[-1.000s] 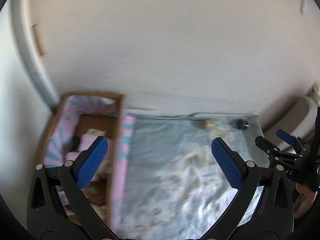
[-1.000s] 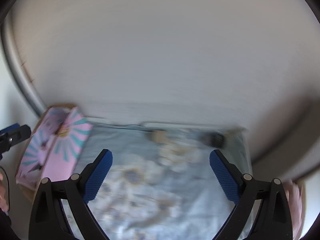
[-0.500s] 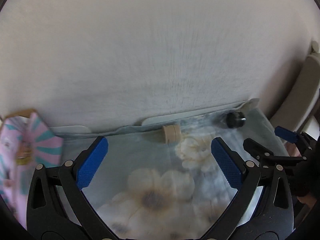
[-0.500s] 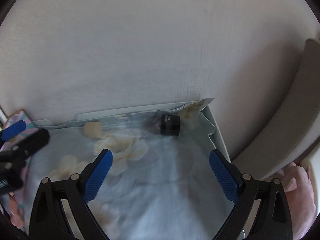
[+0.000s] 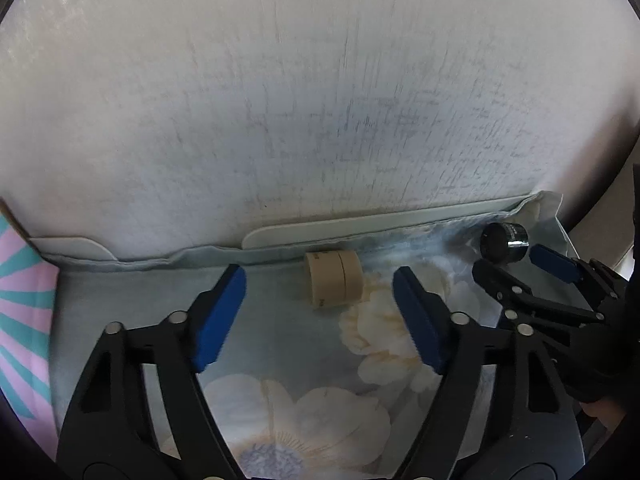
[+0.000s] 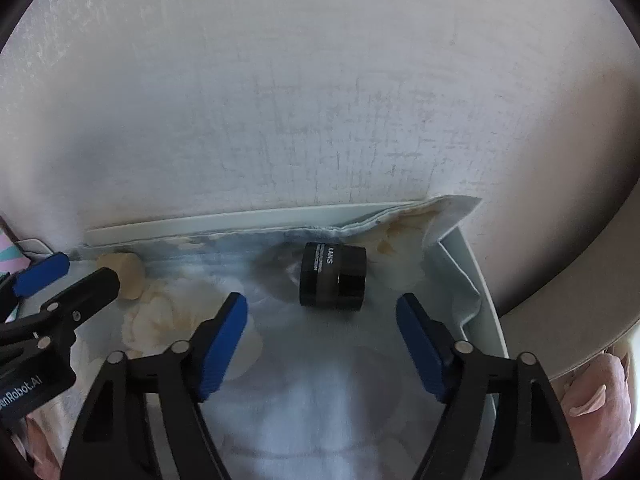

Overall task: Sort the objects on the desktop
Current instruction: 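Grasp the beige tape roll with the left tool while the right tool grasps the black lens cap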

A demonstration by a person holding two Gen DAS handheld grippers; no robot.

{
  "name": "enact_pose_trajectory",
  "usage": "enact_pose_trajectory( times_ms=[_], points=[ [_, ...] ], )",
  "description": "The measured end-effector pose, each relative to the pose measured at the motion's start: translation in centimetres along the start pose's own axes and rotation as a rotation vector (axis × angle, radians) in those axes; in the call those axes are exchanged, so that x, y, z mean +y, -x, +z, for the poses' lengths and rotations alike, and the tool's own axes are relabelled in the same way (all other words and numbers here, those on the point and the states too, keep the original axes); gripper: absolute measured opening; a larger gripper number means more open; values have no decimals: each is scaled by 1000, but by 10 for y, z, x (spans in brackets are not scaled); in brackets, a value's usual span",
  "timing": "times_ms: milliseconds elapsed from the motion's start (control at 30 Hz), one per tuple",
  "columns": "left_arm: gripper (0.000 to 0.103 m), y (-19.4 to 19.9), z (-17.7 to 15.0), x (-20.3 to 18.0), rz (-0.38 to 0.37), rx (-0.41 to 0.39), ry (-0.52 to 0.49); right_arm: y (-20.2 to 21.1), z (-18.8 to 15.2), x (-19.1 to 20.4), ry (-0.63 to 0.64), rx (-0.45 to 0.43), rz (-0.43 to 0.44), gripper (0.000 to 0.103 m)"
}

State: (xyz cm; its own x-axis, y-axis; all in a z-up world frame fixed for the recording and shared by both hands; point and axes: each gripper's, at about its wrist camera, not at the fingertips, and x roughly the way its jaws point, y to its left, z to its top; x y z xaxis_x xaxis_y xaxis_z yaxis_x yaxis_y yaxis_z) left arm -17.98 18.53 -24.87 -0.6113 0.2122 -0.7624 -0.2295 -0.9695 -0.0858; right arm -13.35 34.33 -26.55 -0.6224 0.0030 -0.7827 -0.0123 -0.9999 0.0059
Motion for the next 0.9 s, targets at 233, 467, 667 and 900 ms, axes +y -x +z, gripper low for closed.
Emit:
enact_pose_trajectory(
  times_ms=[233,467,667,900],
  points=[
    [42,-12,-3,0,11,44,6,-8,3,-2,-1,15,-18,32],
    [26,-6,-2,-3,-10,36,0,-2,1,-9,-23,10,-16,29],
    [25,0,-1,-6,-19,29,-2,9,-4,-11,-30,6,-6,28],
    [25,-1,-4,-9,-11,29,-10,18,-9,-9,-1,-11,-3,28]
  ],
)
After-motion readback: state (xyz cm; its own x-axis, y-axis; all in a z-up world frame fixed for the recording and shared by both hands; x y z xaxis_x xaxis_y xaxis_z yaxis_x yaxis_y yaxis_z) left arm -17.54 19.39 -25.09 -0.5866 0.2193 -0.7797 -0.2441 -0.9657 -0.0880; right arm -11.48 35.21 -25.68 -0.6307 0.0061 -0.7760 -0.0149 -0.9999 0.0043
